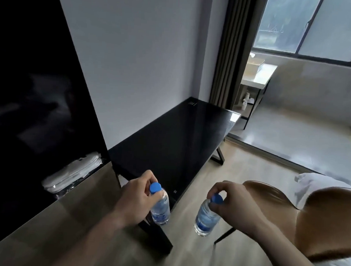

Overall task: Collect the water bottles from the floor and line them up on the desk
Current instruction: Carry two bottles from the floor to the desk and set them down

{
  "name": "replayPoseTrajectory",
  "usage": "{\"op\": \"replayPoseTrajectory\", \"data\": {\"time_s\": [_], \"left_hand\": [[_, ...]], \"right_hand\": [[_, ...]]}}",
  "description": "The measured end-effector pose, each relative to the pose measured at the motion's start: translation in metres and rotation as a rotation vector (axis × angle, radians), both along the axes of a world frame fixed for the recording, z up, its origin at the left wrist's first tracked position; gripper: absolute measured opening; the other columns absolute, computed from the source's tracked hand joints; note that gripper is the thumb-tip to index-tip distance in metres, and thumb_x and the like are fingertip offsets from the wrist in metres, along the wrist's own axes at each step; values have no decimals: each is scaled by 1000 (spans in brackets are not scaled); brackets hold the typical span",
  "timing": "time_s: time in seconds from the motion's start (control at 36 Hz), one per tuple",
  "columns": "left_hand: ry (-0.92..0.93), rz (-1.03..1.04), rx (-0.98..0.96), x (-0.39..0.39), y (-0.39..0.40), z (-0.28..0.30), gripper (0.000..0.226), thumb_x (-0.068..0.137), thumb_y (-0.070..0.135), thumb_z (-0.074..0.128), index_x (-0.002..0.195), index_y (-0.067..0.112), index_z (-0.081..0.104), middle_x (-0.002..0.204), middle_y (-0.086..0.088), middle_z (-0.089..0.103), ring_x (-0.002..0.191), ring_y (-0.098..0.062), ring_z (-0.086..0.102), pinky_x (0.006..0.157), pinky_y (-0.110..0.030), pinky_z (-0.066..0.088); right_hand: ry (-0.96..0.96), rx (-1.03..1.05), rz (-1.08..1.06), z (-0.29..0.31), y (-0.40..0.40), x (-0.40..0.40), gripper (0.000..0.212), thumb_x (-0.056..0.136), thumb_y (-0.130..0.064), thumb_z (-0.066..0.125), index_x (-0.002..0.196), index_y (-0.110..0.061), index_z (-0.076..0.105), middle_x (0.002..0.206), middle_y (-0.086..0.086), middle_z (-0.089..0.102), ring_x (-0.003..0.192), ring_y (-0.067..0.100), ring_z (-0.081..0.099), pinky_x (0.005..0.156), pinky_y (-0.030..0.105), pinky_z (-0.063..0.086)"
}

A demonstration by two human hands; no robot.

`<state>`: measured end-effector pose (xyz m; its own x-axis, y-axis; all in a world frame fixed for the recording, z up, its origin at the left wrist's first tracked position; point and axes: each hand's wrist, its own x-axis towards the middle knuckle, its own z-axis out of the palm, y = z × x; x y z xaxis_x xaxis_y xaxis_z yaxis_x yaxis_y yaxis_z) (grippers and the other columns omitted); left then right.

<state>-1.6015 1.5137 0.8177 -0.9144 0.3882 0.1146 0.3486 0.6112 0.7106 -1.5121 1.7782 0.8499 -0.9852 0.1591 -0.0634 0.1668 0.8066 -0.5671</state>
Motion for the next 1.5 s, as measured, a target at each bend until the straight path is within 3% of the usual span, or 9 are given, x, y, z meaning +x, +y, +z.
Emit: {"op": "replayPoseTrajectory", "data": {"time_s": [0.11, 0.25, 0.33, 0.64, 0.83, 0.97, 1.08, 1.42, 1.5], "left_hand": [[-29, 81, 11, -22, 41, 3, 25, 84, 41, 74, 82, 30, 51, 68, 5, 58, 59, -8, 53, 57, -29, 49], [-53, 132, -10, -58, 77, 7, 23, 85, 40, 73, 83, 30, 52, 67, 11, 59, 61, -8, 56, 62, -37, 54], [-51, 151, -44, -84, 96, 4, 22, 85, 40, 71, 84, 31, 51, 68, 14, 60, 60, -7, 56, 59, -33, 53], [-74, 181, -104, -210, 159, -30, 25, 82, 49, 70, 87, 37, 49, 81, 23, 63, 73, -1, 63, 54, -18, 45], [-119, 172, -113, -303, 205, -36, 26, 81, 50, 71, 87, 37, 49, 81, 25, 63, 69, 2, 62, 50, -16, 43], [-132, 174, -109, -358, 232, -38, 25, 81, 47, 72, 87, 37, 50, 81, 26, 62, 69, 3, 62, 49, -16, 43], [-146, 171, -114, -396, 249, -40, 26, 82, 48, 73, 87, 39, 49, 85, 30, 62, 74, 7, 63, 47, -14, 45], [-212, 332, -166, -474, 296, -68, 25, 82, 48, 71, 84, 38, 48, 83, 34, 59, 67, 8, 59, 47, -14, 40], [-236, 415, -196, -493, 314, -78, 26, 82, 49, 71, 84, 38, 47, 76, 23, 62, 63, 4, 59, 47, -14, 37]], "right_hand": [[-14, 39, 60, 3, 51, -41, 15, 72, -22, 73, 74, -36, 67, 86, -15, 65, 73, 3, 58, 62, 15, 43], [-10, 58, 80, -1, 96, -90, 16, 72, -23, 71, 74, -38, 66, 86, -18, 64, 74, 5, 59, 65, 21, 49], [-6, 60, 103, -5, 122, -123, 18, 72, -23, 73, 74, -40, 66, 86, -20, 65, 78, 3, 60, 69, 23, 51], [-26, -9, 174, -33, 192, -264, 20, 74, -28, 76, 76, -44, 65, 86, -25, 64, 76, -5, 62, 56, 12, 46], [-21, 35, 189, -47, 230, -356, 15, 73, -34, 75, 79, -42, 64, 87, -24, 61, 83, -2, 58, 62, 17, 49], [-10, 33, 165, -51, 256, -406, 21, 73, -24, 76, 74, -41, 64, 87, -21, 61, 91, -5, 55, 62, 15, 48], [-45, 34, 156, -46, 272, -449, 19, 75, -21, 75, 77, -37, 67, 88, -17, 62, 80, 3, 59, 60, 14, 48], [-114, -15, 278, -85, 319, -577, 17, 69, -28, 74, 71, -43, 64, 83, -19, 63, 77, -3, 61, 55, 16, 47], [-144, -38, 347, -99, 336, -614, 16, 70, -27, 73, 72, -41, 65, 84, -19, 62, 78, -5, 59, 55, 14, 47]]}}
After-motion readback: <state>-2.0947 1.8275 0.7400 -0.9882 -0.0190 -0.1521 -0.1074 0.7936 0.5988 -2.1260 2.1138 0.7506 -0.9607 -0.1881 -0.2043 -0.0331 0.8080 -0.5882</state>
